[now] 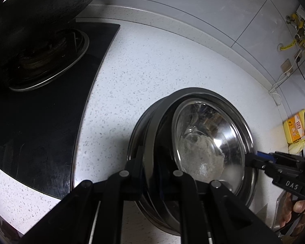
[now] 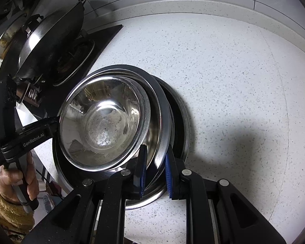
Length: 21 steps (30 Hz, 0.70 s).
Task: Organize plates and bowls
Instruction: 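Lower the nested bowls with both grippers onto the stainless plate stack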
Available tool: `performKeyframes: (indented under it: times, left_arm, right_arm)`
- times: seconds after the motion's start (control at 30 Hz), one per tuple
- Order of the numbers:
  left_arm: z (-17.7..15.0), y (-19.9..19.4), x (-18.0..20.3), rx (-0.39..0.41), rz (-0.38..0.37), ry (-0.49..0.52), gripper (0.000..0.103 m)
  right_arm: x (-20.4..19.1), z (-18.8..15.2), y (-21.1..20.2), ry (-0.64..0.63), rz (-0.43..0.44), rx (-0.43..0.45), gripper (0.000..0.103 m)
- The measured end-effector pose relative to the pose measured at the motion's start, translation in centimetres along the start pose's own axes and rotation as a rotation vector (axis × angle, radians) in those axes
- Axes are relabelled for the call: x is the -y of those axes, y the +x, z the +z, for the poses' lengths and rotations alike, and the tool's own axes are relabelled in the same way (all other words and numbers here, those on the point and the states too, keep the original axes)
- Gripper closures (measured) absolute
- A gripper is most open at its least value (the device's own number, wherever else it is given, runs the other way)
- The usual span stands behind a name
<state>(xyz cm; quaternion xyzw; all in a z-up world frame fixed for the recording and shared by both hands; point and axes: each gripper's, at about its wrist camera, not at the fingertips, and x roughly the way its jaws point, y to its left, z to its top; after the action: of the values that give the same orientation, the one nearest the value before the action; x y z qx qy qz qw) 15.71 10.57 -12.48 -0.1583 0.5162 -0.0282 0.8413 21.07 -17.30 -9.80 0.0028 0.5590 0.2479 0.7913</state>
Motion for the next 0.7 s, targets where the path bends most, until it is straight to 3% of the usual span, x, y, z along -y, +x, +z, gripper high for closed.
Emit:
performKeyframes:
  times: [0.47, 0.53, 0.7]
  left_arm:
    - [0.3, -0.2, 0.1, 0.029, 0.024, -0.007, 0.091]
    - [0.3, -0.7, -0.1, 0.045, 0.043, -0.008, 0.081]
    - [0.1, -1.9, -0.8, 0.070, 0.045, -0.026, 0.076]
  right_arm:
    - [0.5, -0.4, -1.7, 0.019, 0.010, 0.051, 0.087]
    - [0.4, -0.5, -2.0, 0.018, 0.003, 0.062, 0.087]
    - [0.5, -0.7, -3.1, 0.027, -0.017, 0.104, 0.080]
